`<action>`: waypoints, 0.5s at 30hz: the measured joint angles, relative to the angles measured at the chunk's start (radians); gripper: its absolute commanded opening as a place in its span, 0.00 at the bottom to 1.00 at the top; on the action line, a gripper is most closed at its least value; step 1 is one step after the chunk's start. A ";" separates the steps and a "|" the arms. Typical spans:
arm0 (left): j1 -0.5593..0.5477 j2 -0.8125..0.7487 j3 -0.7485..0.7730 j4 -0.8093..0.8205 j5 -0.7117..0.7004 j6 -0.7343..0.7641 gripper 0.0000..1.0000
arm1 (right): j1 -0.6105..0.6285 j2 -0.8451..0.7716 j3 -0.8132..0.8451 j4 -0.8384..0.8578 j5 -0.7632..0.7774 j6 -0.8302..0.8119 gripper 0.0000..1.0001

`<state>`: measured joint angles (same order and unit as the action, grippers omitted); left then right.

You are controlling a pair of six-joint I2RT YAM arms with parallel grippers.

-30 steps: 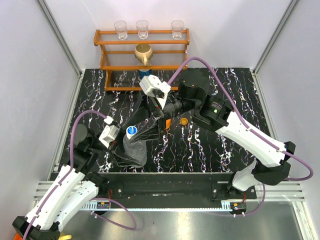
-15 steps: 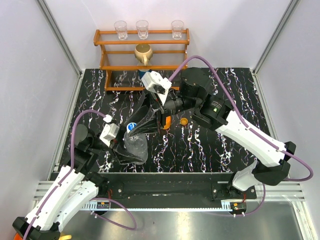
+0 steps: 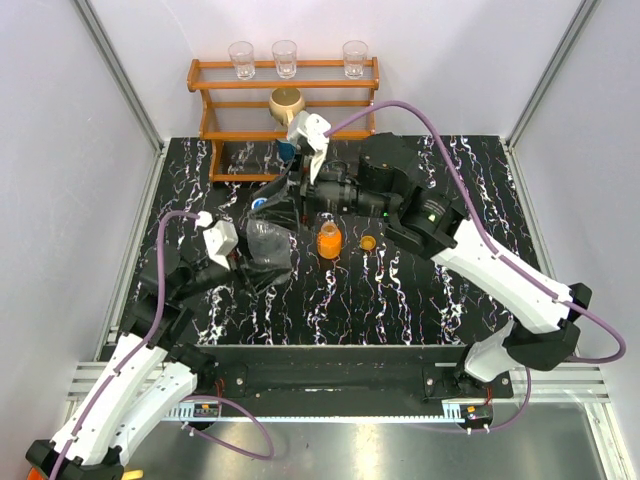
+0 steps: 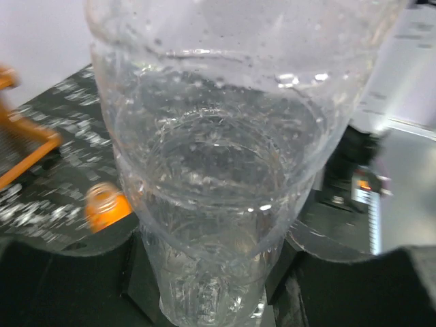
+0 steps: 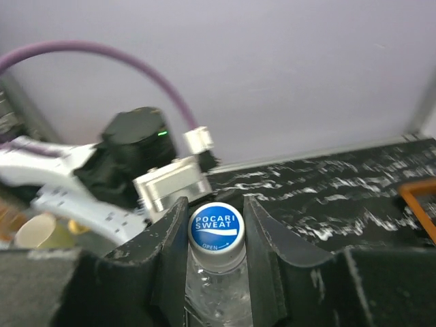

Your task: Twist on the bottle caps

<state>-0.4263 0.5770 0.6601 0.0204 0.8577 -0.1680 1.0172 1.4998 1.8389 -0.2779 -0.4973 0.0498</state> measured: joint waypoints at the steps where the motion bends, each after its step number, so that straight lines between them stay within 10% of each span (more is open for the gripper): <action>1: 0.000 0.000 0.003 -0.022 -0.063 0.019 0.40 | 0.000 0.008 0.007 -0.010 0.053 0.005 0.00; 10: 0.000 0.001 0.007 -0.231 -0.575 0.185 0.39 | 0.068 0.132 0.050 -0.062 0.615 0.117 0.01; 15: 0.002 -0.013 0.007 -0.265 -0.696 0.201 0.39 | 0.127 0.228 0.152 -0.087 0.843 0.168 0.33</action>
<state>-0.4244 0.5640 0.6670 -0.2447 0.1619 0.0330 1.1446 1.7279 1.9907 -0.3649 0.3458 0.2176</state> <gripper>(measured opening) 0.525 0.390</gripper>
